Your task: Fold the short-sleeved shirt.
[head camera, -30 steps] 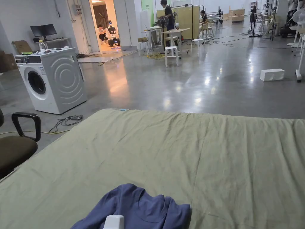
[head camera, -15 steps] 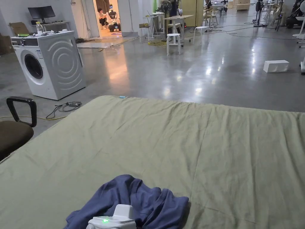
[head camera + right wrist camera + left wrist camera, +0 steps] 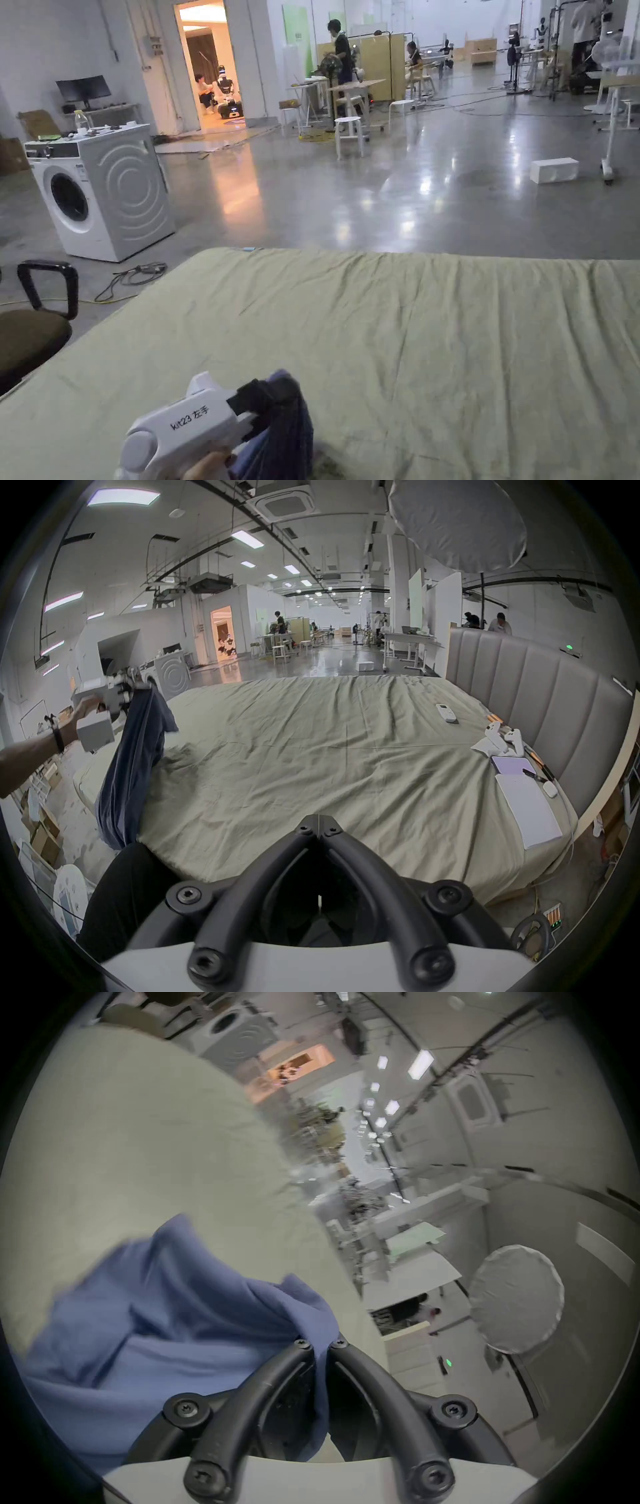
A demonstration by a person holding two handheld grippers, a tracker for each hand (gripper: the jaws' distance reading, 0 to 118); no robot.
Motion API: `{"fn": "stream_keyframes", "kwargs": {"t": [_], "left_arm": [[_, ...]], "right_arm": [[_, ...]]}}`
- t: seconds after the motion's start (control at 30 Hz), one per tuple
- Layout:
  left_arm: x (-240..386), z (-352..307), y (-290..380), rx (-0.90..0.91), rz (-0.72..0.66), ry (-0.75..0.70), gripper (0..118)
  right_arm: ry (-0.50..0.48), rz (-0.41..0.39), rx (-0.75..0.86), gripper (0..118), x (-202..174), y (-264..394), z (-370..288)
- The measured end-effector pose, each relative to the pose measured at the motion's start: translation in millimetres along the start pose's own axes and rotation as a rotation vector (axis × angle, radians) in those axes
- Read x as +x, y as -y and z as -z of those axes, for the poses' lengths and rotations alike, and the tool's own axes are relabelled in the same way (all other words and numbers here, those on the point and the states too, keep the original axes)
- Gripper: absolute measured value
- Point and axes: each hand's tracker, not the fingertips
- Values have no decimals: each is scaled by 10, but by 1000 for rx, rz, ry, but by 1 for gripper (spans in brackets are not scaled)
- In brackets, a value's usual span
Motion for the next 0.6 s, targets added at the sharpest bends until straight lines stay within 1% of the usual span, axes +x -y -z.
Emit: {"fn": "stream_keyframes", "kwargs": {"t": [0.07,0.1,0.13,0.17,0.2,0.23,0.3,0.37,0.43,0.53,0.6], "left_arm": [[418,210,-50,4,82,76,3],[659,321,-26,-11,97,113,3],[934,485,47,-55,184,111,3],[1126,612,122,-67,231,110,3],[1315,777,250,-116,300,113,3],[1409,911,343,-174,368,119,3],[1687,1254,803,-270,471,119,3],[1821,1531,1304,-377,488,127,3],[1850,1813,1992,-484,517,127,3],[1866,2132,3054,-680,548,205,3],[1911,2191,3772,-828,585,245,3]], "right_arm": [[20,11,8,0,46,44,-89],[32,17,11,0,82,70,-132],[43,25,12,0,129,100,-174],[56,34,11,0,171,127,-208],[79,49,9,0,209,156,-251],[96,63,6,0,255,188,-286],[128,98,1,0,362,263,-357],[156,135,-5,0,447,325,-400],[169,166,-7,0,530,372,-438],[200,182,-5,0,611,384,-532],[218,189,-6,0,656,397,-587]]}}
